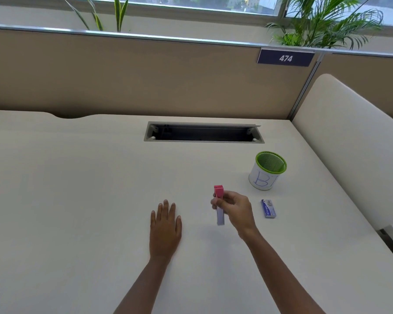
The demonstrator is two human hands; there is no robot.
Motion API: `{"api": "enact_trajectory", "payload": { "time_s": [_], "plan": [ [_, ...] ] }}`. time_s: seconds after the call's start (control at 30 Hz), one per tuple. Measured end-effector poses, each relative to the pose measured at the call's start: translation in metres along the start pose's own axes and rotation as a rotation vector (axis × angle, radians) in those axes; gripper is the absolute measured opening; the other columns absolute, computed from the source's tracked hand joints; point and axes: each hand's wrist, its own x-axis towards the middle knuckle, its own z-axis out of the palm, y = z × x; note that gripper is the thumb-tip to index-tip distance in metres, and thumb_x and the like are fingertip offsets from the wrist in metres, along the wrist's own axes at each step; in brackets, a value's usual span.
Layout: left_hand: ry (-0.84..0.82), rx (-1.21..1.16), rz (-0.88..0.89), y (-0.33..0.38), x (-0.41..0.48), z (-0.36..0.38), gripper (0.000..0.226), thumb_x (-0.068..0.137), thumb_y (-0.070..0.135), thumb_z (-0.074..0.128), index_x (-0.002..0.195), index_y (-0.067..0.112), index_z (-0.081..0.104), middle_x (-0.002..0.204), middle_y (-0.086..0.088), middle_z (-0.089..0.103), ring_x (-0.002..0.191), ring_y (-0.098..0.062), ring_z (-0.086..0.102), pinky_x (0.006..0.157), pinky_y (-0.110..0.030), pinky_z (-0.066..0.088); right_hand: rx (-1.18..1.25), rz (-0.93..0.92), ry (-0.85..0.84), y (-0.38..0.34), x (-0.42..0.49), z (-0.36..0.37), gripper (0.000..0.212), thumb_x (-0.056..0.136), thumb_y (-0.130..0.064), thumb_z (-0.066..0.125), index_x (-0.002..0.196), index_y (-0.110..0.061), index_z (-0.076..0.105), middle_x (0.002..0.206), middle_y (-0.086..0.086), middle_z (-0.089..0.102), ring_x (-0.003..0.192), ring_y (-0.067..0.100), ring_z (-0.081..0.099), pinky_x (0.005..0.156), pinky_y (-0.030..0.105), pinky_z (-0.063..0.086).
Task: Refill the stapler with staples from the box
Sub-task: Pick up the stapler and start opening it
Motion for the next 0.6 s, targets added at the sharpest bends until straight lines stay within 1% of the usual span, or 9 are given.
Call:
{"api": "enact_trajectory", "payload": {
  "time_s": [0.07, 0.1, 0.17, 0.23, 0.3, 0.4, 0.47, 0.53, 0.6],
  "plan": [
    [0.022, -0.021, 0.007, -0.003, 0.001, 0.005, 0.051, 0.086, 0.024, 0.032, 0.116, -0.002, 0.064, 0.126, -0.025, 0.06, 0.115, -0.041, 0.059, 0.096, -0.056, 0.045, 0.278, 0.281, -0.151, 0.0, -0.001, -0.002, 0.016, 0.088, -0.005, 0.057, 0.098, 0.003, 0.065, 0.08, 0.008, 0.069, 0.072, 0.018, 0.065, 0.074, 0.03, 0.055],
    [0.049, -0.029, 0.006, -0.005, 0.002, 0.008, 0.046, 0.091, 0.022, 0.035, 0.123, 0.0, 0.059, 0.134, -0.023, 0.054, 0.124, -0.038, 0.052, 0.105, -0.052, 0.039, 0.396, 0.359, -0.193, 0.002, -0.002, -0.003, 0.015, 0.09, -0.009, 0.054, 0.096, -0.001, 0.065, 0.082, 0.006, 0.07, 0.074, 0.017, 0.067, 0.073, 0.031, 0.056],
    [0.016, -0.07, -0.019, -0.01, 0.005, 0.014, 0.043, 0.097, 0.02, 0.037, 0.138, 0.009, 0.044, 0.151, -0.014, 0.034, 0.142, -0.027, 0.03, 0.119, -0.041, 0.017, 0.546, 0.417, -0.226, 0.004, -0.004, -0.004, 0.016, 0.092, -0.013, 0.05, 0.092, -0.007, 0.065, 0.078, 0.002, 0.074, 0.071, 0.014, 0.07, 0.068, 0.03, 0.059],
    [0.019, -0.182, -0.063, -0.012, 0.008, 0.016, 0.043, 0.099, 0.019, 0.035, 0.141, 0.012, 0.038, 0.155, -0.008, 0.028, 0.146, -0.02, 0.021, 0.12, -0.035, 0.007, 0.579, 0.422, -0.221, 0.007, -0.006, -0.003, 0.017, 0.093, -0.01, 0.046, 0.093, -0.005, 0.062, 0.068, 0.0, 0.074, 0.062, 0.011, 0.07, 0.063, 0.025, 0.06],
    [0.041, -0.358, -0.119, -0.005, 0.01, 0.012, 0.041, 0.099, 0.015, 0.035, 0.139, 0.008, 0.041, 0.152, -0.01, 0.035, 0.144, -0.019, 0.024, 0.121, -0.034, 0.01, 0.558, 0.439, -0.208, 0.007, -0.006, -0.003, 0.015, 0.093, -0.007, 0.046, 0.09, -0.003, 0.06, 0.06, -0.001, 0.071, 0.055, 0.011, 0.067, 0.059, 0.023, 0.06],
    [0.036, -0.61, -0.147, 0.013, 0.015, 0.002, 0.037, 0.099, 0.015, 0.037, 0.134, 0.007, 0.047, 0.145, -0.008, 0.046, 0.143, -0.019, 0.028, 0.119, -0.035, 0.021, 0.638, 0.519, -0.213, 0.007, -0.007, 0.0, 0.021, 0.094, -0.012, 0.045, 0.087, -0.001, 0.061, 0.061, 0.003, 0.071, 0.053, 0.013, 0.067, 0.055, 0.025, 0.06],
    [-0.025, -0.732, -0.125, 0.026, 0.018, -0.004, 0.033, 0.099, 0.016, 0.039, 0.127, 0.008, 0.054, 0.136, -0.006, 0.055, 0.136, -0.019, 0.039, 0.11, -0.025, 0.03, 0.742, 0.583, -0.242, 0.007, -0.005, -0.001, 0.031, 0.097, -0.02, 0.041, 0.09, 0.002, 0.063, 0.066, 0.008, 0.074, 0.056, 0.016, 0.07, 0.054, 0.026, 0.06],
    [-0.164, -0.954, -0.14, 0.038, 0.021, -0.013, 0.032, 0.1, 0.019, 0.038, 0.114, 0.008, 0.063, 0.114, -0.007, 0.066, 0.115, -0.02, 0.057, 0.09, -0.015, 0.042, 0.776, 0.617, -0.287, 0.007, -0.004, -0.003, 0.041, 0.098, -0.026, 0.037, 0.093, 0.005, 0.063, 0.073, 0.012, 0.075, 0.061, 0.019, 0.072, 0.055, 0.027, 0.06],
    [-0.393, -1.191, -0.179, 0.049, 0.023, -0.021, 0.039, 0.1, 0.032, 0.032, 0.103, 0.014, 0.067, 0.084, -0.001, 0.066, 0.086, -0.013, 0.062, 0.076, -0.011, 0.049, 0.794, 0.635, -0.336, 0.008, -0.004, -0.003, 0.045, 0.099, -0.028, 0.033, 0.097, 0.005, 0.062, 0.077, 0.016, 0.075, 0.062, 0.021, 0.073, 0.056, 0.028, 0.061]
  ]
}}
